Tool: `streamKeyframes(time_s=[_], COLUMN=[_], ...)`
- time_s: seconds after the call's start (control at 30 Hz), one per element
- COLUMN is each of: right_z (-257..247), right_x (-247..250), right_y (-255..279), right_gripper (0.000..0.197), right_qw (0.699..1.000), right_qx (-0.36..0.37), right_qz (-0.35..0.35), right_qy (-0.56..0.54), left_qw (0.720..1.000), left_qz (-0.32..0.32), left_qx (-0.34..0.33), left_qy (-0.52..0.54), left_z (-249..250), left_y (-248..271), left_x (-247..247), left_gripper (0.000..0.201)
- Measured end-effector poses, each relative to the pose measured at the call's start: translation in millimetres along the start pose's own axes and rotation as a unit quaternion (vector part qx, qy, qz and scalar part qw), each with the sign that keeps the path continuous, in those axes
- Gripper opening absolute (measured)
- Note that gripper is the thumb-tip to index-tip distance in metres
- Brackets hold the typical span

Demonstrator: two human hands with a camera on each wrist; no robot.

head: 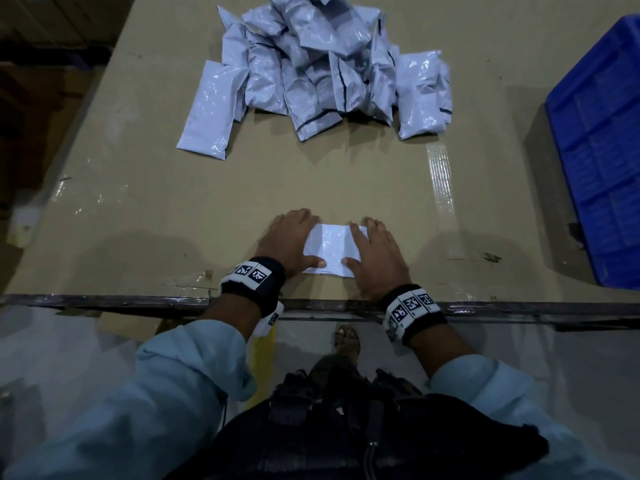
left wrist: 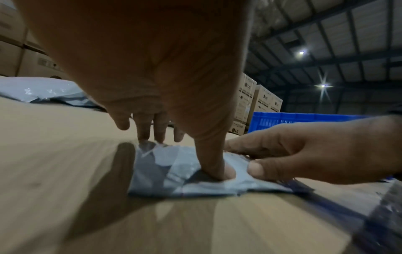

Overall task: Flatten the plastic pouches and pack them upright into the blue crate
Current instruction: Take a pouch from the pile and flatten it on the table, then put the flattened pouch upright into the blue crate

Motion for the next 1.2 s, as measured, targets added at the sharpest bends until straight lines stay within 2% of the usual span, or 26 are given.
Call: streamKeyframes(time_s=[0.1,0.17,0.23,0.3,0.37,0.47,0.5,0.6,0.67,0.83,0.97,1.07,1.2], right_z=[7,12,17,25,35,45,47,46,44,41,41,38,44], right_x=[17,26,31,31,31,36,38,45,47,56,88,116,156], right_y=[-13,-22,-31,-38,-44,-51,-52,-56,-55,-48,-35,-21,-2], right_gripper=[0.091,0.091,0.074,0.058,0.048,0.040,0.037,0.027,0.028,0.019,0.007,0.009,0.012], right_qw=[1.000,0.999,0.998,0.998,0.992,0.989,0.989,0.989,0.988,0.988,0.992,0.993,0.993], right_qx=[0.017,0.022,0.015,-0.002,-0.026,-0.018,-0.010,0.012,0.020,0.017,0.004,0.002,-0.012], right_qz=[0.023,0.006,-0.030,-0.065,-0.096,-0.112,-0.112,-0.107,-0.109,-0.100,-0.032,0.007,0.061], right_qy=[0.004,0.029,0.044,-0.001,-0.073,-0.092,-0.093,-0.104,-0.105,-0.119,-0.126,-0.118,-0.096], left_qw=[0.999,0.998,0.997,0.994,0.992,0.988,0.987,0.982,0.981,0.984,0.984,0.980,0.972], left_qz=[-0.003,-0.032,-0.059,-0.076,-0.089,-0.106,-0.102,-0.079,-0.075,0.005,0.049,0.075,0.104], left_qx=[0.035,0.051,0.046,0.060,0.085,0.097,0.106,0.135,0.143,0.134,0.096,0.074,0.052], left_qy=[0.018,0.005,-0.032,-0.052,-0.014,0.050,0.064,0.104,0.112,0.119,0.144,0.172,0.203], left_z=[4,7,9,9,6,6,5,5,7,15,38,56,88], left_y=[-9,-16,-22,-26,-30,-34,-34,-30,-25,-20,-24,-27,-27], left_x=[12,14,16,17,19,22,24,25,22,35,62,85,108], left_gripper=[0.102,0.098,0.088,0.078,0.064,0.039,0.032,0.043,0.042,0.035,0.028,0.017,0.018])
Point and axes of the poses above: each hand's wrist, its own y-axis away from the middle knuckle, its own x-axis out of the back of the hand, z = x × y, the point moved 5 cm from there along -y, towards the middle knuckle, and after that the axes turned 14 degrees about z, right-handed, at the moved point
